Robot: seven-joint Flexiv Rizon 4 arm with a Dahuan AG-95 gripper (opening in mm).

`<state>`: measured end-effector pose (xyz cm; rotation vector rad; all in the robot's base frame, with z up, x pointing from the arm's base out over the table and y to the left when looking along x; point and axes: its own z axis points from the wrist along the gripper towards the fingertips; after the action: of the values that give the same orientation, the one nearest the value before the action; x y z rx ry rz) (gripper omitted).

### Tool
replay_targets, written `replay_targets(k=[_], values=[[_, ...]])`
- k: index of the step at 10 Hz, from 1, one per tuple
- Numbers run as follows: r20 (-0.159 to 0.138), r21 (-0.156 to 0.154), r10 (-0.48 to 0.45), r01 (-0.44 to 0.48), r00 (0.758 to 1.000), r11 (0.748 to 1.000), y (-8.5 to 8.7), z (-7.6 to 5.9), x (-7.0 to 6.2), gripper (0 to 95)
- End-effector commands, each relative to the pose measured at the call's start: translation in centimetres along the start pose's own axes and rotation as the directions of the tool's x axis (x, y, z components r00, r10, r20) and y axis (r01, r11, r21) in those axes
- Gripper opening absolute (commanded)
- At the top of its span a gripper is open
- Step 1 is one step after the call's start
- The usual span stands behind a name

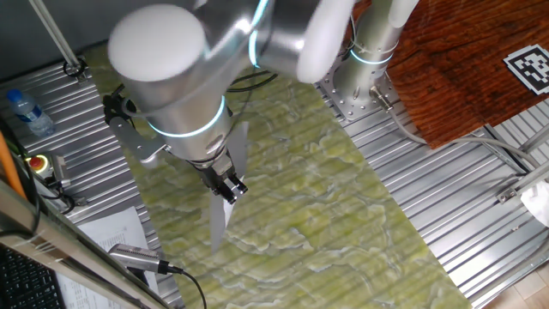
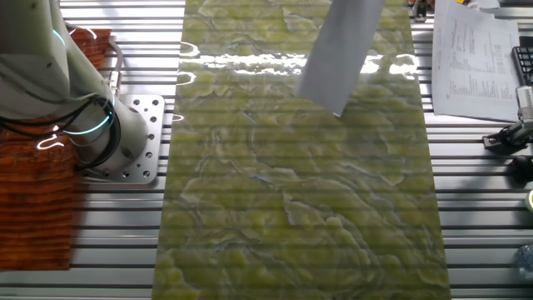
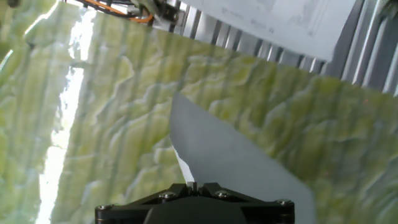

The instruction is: Flip over and spread out the paper that is laid flat on the table

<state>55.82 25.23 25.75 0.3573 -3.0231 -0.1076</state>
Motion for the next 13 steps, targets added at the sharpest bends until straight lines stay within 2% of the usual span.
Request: replay_targets(k=[1, 3, 4, 5, 7, 8, 12, 13], values=[[-0.007, -0.027, 0.04, -0.04, 0.999, 0.999, 0.0, 1.2, 0.4, 0.0], [-0.054, -0.093, 0.076, -0.081, 0.996, 0.992, -0.1, 2.2, 0.6, 0.0], [-0.086, -0.16, 0.12, -0.132, 0.989, 0.978, -0.1, 2.5, 0.7, 0.0], [-0.091, -0.201, 0.144, -0.16, 0.985, 0.966, -0.1, 2.8, 0.8, 0.0], [-0.096, -0.236, 0.163, -0.181, 0.982, 0.955, 0.0, 3.1, 0.9, 0.0], [-0.103, -0.267, 0.174, -0.196, 0.979, 0.944, 0.0, 3.2, 0.9, 0.0], [-0.105, -0.261, 0.173, -0.195, 0.979, 0.945, -0.1, 3.3, 1.1, 0.0], [-0.094, -0.253, 0.159, -0.178, 0.983, 0.951, -0.1, 3.3, 1.1, 0.0]])
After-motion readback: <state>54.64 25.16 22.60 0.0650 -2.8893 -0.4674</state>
